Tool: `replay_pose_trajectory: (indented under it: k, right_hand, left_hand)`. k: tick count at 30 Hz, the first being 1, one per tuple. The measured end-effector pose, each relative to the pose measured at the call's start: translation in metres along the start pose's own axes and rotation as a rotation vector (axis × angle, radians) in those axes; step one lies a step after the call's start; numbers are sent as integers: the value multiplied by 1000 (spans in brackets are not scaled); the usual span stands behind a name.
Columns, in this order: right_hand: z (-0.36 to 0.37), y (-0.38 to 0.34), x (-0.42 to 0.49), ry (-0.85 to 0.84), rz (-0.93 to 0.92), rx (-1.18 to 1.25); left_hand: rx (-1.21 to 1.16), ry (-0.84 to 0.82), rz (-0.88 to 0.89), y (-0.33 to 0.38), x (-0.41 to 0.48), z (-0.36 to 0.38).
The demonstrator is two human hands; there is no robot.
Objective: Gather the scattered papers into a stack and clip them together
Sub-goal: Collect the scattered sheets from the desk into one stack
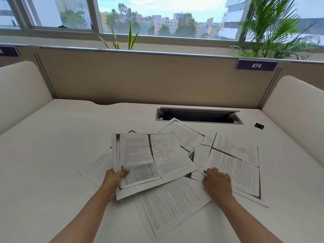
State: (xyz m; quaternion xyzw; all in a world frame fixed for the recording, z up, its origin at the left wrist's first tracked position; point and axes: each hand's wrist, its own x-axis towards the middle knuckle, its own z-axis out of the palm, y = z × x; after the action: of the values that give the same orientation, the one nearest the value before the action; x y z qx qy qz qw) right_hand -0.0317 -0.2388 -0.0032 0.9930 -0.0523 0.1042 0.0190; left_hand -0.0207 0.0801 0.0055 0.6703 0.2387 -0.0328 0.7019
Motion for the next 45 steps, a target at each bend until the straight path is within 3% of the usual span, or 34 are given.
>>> replay_pose_trajectory:
  k: [4, 10, 15, 20, 25, 38, 45]
  right_hand:
    - [-7, 1, 2, -60, 60, -25]
    - [-30, -2, 14, 22, 271, 274]
    - [-58, -35, 27, -18, 376, 863]
    - [-70, -69, 25, -332, 508, 1605]
    - [-74, -94, 18, -538, 591, 1958]
    - [-79, -114, 8, -698, 449, 1886]
    - [-76, -100, 9, -603, 429, 1828]
  left_hand:
    - [5, 3, 11, 1, 0, 0]
    - [14, -29, 16, 3, -1, 0]
    - [14, -74, 20, 6, -6, 9]
    - [12, -186, 18, 12, -17, 20]
    - [30, -261, 1, 11, -25, 26]
    - [31, -474, 73, 7, -38, 29]
    - [32, -365, 21, 5, -32, 23]
